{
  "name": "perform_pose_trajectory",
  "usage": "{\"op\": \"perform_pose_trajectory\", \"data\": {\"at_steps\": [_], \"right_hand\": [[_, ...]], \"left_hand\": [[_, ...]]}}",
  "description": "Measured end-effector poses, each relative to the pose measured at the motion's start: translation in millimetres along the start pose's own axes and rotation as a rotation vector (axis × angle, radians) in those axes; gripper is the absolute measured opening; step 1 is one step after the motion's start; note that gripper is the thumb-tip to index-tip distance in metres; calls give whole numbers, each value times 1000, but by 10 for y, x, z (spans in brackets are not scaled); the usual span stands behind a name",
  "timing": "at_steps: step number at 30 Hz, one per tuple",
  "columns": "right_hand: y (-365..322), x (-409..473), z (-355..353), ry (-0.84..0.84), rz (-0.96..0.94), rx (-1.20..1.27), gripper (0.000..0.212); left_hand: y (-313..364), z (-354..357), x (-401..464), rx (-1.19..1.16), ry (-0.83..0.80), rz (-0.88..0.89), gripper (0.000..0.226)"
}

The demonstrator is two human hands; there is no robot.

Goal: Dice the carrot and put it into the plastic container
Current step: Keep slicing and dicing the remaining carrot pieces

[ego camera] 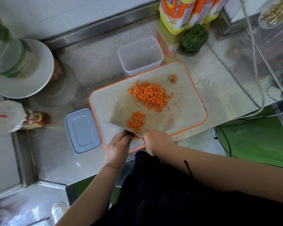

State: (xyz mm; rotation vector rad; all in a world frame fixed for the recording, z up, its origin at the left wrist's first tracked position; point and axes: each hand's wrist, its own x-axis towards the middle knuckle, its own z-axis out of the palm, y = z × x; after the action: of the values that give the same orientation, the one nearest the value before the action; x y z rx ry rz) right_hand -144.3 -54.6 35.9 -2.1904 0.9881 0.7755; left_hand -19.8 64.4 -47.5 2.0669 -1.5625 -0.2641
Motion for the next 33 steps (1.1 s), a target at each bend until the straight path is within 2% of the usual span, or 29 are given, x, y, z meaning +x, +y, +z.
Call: {"op": "perform_pose_trajectory", "data": {"at_steps": [8, 14, 18, 23, 28, 33], "right_hand": [[-77, 121, 90, 69, -33, 82, 6], [44, 88, 4, 123, 8, 304, 30], [141, 47, -87, 138, 45, 384, 27], [127, 30, -163, 158, 86, 570, 30], [138, -7, -268, 205, 102, 793, 49], [257, -51, -385, 205, 101, 883, 46]], "left_hand": [[-44, 22, -7, 24, -33, -14, 19], [57, 15, 47, 20, -19, -29, 12], [146, 24, 92, -13, -42, -91, 20], [289, -62, 108, 148, 57, 89, 49], [347, -90, 146, 352, -50, 168, 53], [409, -95, 237, 397, -153, 80, 50]]}}
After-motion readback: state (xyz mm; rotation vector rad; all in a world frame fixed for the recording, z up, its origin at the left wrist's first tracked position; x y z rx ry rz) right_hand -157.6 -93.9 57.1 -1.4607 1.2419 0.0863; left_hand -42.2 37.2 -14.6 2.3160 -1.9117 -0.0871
